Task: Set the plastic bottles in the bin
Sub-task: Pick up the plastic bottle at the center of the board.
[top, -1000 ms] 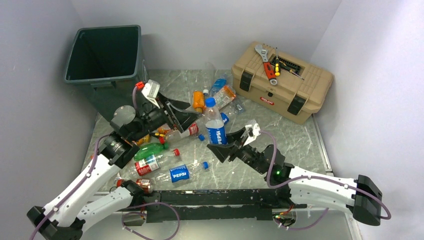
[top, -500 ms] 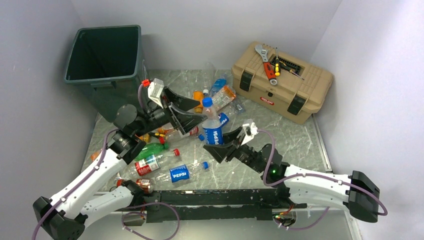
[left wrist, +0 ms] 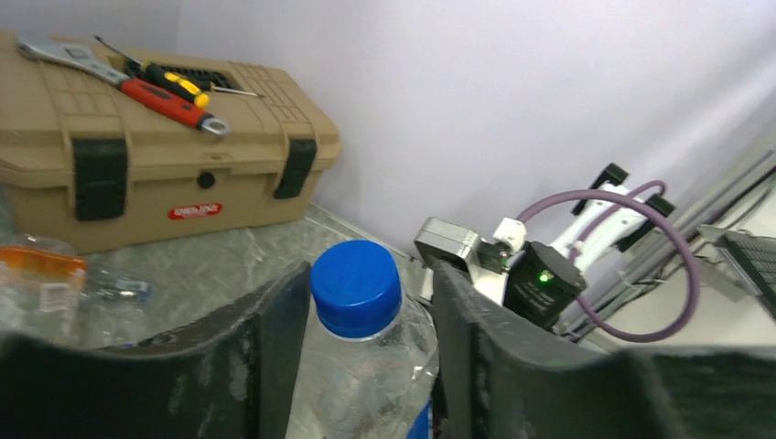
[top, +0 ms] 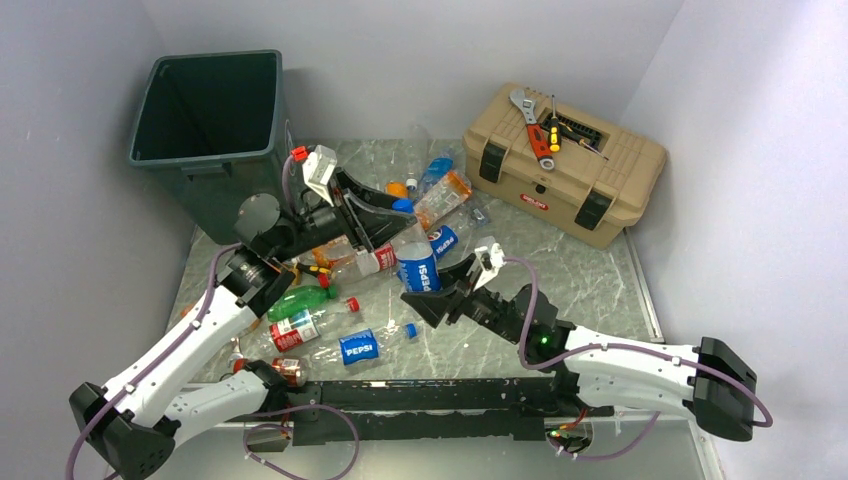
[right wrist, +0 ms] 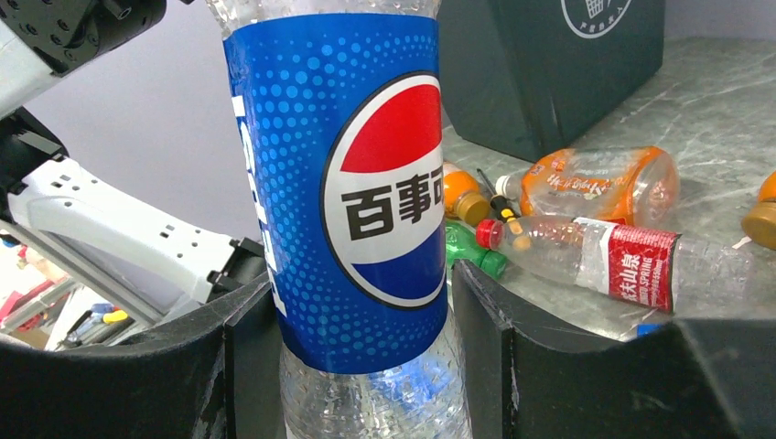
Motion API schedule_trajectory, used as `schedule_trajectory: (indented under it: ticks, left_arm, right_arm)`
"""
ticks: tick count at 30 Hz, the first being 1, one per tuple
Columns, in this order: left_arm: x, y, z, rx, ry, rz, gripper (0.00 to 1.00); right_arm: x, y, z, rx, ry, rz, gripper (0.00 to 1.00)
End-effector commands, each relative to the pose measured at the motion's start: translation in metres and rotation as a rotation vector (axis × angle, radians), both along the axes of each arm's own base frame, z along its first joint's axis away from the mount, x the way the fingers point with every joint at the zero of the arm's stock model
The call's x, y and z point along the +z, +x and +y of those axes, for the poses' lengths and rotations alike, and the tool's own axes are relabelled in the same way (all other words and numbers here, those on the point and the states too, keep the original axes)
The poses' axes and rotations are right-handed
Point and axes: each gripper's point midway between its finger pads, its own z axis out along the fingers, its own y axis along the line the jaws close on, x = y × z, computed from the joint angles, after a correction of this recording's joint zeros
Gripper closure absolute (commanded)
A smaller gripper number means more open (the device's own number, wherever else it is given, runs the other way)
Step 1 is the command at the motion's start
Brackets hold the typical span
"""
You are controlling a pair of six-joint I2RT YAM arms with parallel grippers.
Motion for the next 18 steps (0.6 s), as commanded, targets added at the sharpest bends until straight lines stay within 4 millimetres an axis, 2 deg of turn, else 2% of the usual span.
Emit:
schedule_trajectory:
  ticks: [1,5,8,10,12,13,15,16,18]
  left_arm:
    - [0.0076,-0.0097,-0.0023,-0.050,0.002,-0.022,0.40]
    - [0.0061,-0.0097,-0.0037,-0.058,0.015,-0.019,0.43]
    - [0.0049,-0.0110,-0.0056,-0.072,0.023,-0.014,0.55]
    - [0.0054,-0.0118,-0.0057,-0.077,0.024,-0.018,0.68]
    - [0.0044,-0.0127,-0.0062,-0.083,0.029,-0.023,0.89]
    - [0.0051,-0.0131,-0.0061,-0.085,0.030,-0.023,0.99]
    - [0.0046,-0.0123,-0.0054,-0.077,0.036,-0.019,1.00]
    - [0.0048,-0.0118,-0.0046,-0.070,0.038,-0.020,1.00]
    - [0.0067,-0.0114,-0.0017,-0.051,0.041,-0.031,1.00]
  right_arm:
    - [0.0281,-0.0026,0.0032,0.014,0.051,-0.045,0.62]
    - [0.0267,-0.0022,0.0054,0.015,0.036,-0.047,0.61]
    - [0.0258,-0.0012,0.0059,0.011,0.029,-0.049,0.61]
    - [0.0244,-0.0008,0.0066,0.010,0.020,-0.047,0.61]
    - [0.0240,-0.0007,0.0071,0.010,0.015,-0.047,0.60]
    - [0.0236,-0.0004,0.0073,0.009,0.011,-0.043,0.57]
    - [0.0205,0.0021,0.0075,-0.001,-0.006,-0.023,0.41]
    - [0.0202,0.0020,0.0083,0.001,-0.015,-0.018,0.29]
    - [0.0196,0.0026,0.0080,-0.003,-0.038,-0.002,0.11]
